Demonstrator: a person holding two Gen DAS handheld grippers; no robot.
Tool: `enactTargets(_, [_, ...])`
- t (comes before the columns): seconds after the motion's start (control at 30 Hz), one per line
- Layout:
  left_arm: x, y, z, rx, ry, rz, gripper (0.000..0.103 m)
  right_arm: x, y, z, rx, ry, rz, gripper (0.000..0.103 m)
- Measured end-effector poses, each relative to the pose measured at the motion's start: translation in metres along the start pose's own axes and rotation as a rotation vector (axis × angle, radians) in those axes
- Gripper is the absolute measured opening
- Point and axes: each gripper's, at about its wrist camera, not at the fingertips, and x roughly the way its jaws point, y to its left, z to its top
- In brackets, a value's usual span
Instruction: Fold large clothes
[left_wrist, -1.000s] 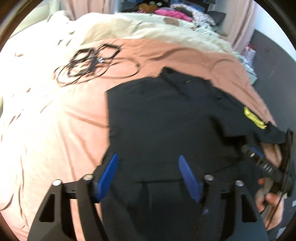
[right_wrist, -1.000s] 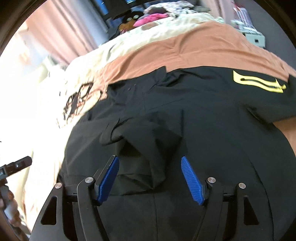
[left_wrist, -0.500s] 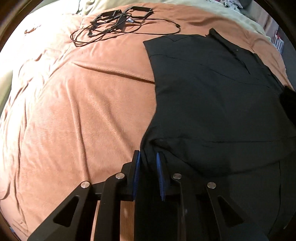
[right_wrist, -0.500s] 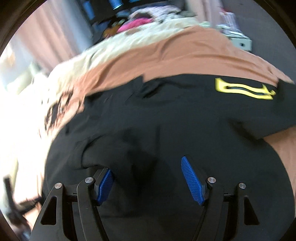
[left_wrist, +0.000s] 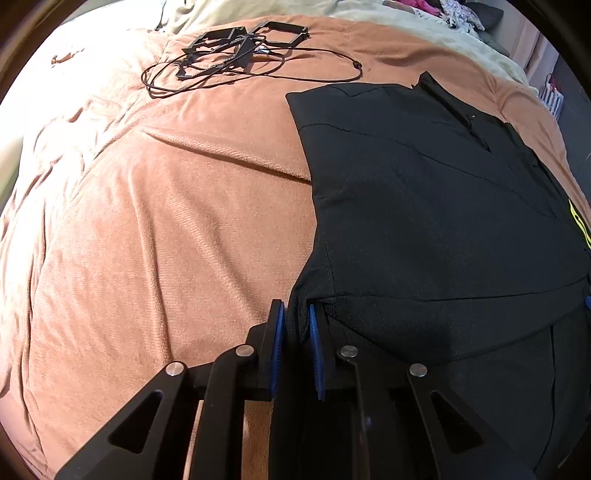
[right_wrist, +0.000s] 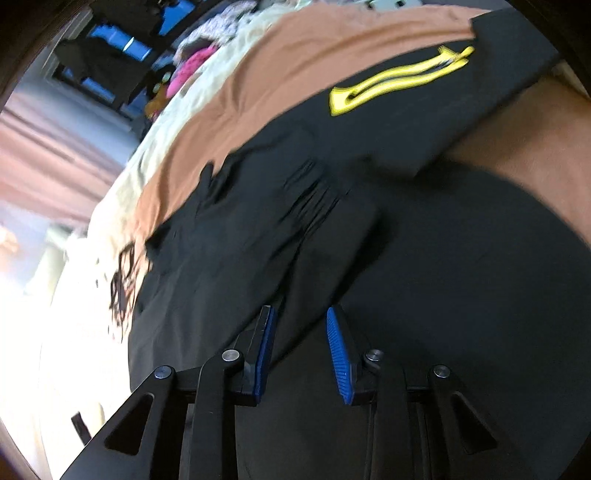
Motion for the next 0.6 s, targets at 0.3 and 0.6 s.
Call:
enactTargets(0.3, [0.003, 0.001, 0.002, -0.001, -0.003, -0.020, 0.016, 0.031, -0.010, 0.013, 0.026, 0.025, 0.095, 0.006])
enactTargets(0.6, [-0.001, -0.001, 0.006, -0.035, 0.017, -0.023, 0.016, 0.030, -0.013, 0.023, 0.036, 0.050, 0.127, 0.023])
